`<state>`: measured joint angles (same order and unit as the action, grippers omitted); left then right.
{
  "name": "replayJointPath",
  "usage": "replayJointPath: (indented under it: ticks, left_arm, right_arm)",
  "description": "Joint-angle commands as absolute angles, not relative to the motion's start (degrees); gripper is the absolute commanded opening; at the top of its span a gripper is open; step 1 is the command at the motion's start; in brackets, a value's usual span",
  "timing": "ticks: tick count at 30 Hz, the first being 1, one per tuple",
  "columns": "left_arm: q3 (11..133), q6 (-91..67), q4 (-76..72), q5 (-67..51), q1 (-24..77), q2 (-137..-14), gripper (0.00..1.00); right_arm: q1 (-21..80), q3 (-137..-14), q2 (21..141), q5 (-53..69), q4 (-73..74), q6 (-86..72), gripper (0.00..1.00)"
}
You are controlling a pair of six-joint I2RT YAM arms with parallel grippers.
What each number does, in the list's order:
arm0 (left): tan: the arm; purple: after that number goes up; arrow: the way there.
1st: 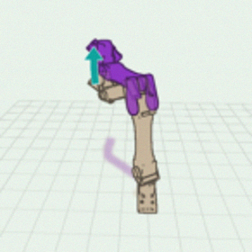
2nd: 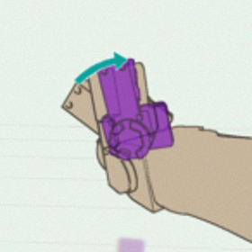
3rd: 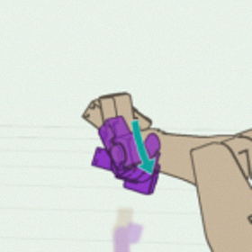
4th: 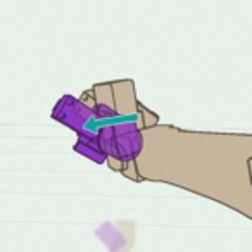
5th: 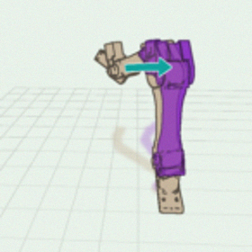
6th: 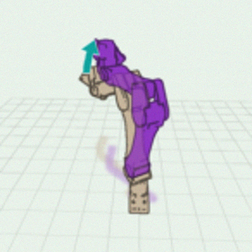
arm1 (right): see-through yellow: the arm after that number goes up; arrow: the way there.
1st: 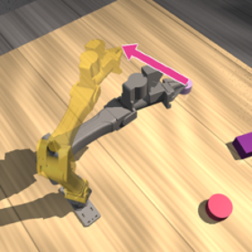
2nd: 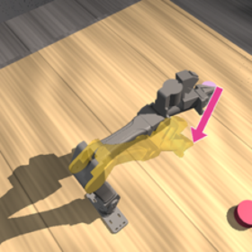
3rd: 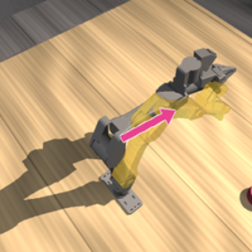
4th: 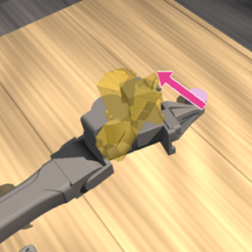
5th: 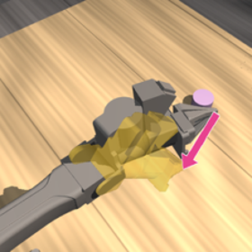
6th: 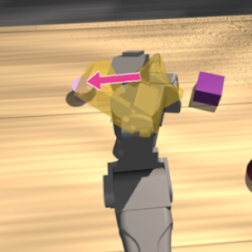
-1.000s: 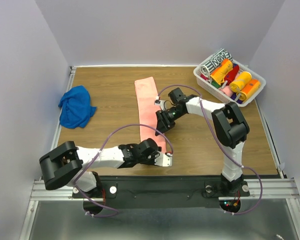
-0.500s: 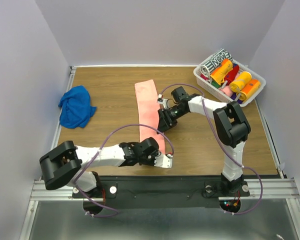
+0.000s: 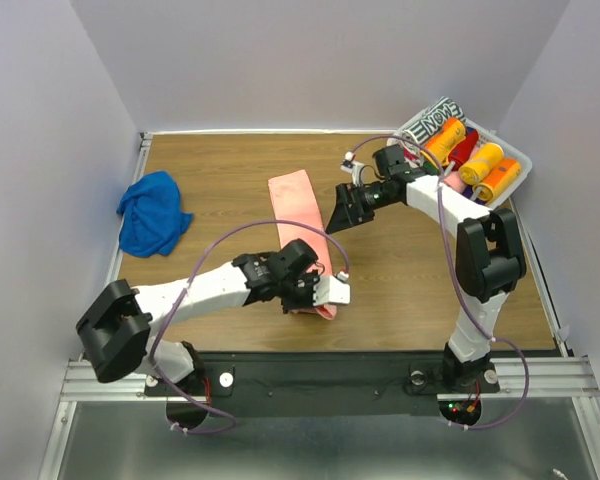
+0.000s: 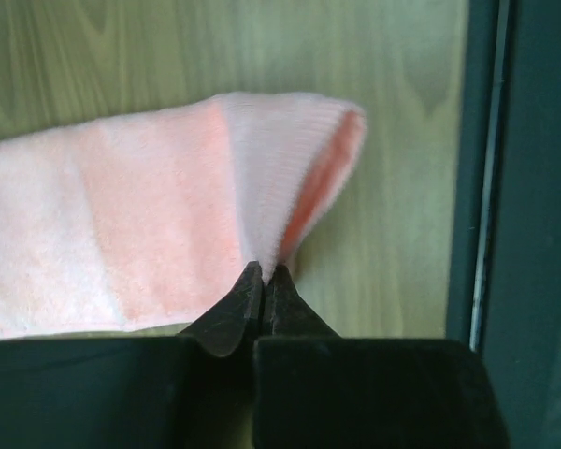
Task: Roll the towels
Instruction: Fold the towel
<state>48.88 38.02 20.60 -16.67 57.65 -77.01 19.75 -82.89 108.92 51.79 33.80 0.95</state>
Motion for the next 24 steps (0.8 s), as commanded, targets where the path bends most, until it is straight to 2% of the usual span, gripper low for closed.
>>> replayJointPath:
  ticks: [1,13,24]
  left_arm:
    - [53.86,41.22,23.2,-19.07,53.09,-81.38,0.0]
    - [60.2,45.7,20.66,-18.37,45.45,-88.41,0.0]
    - [62.93,48.95,19.16,-17.75,42.81,-93.6,0.0]
  right_arm:
    - [17.49,-84.9,106.26,51.24,33.57,0.35,1.0]
    - [16.26,-83.06,105.99,50.98,34.19,1.58,1.0]
    - [15.73,-83.06,106.44,51.33,34.37,2.02,1.0]
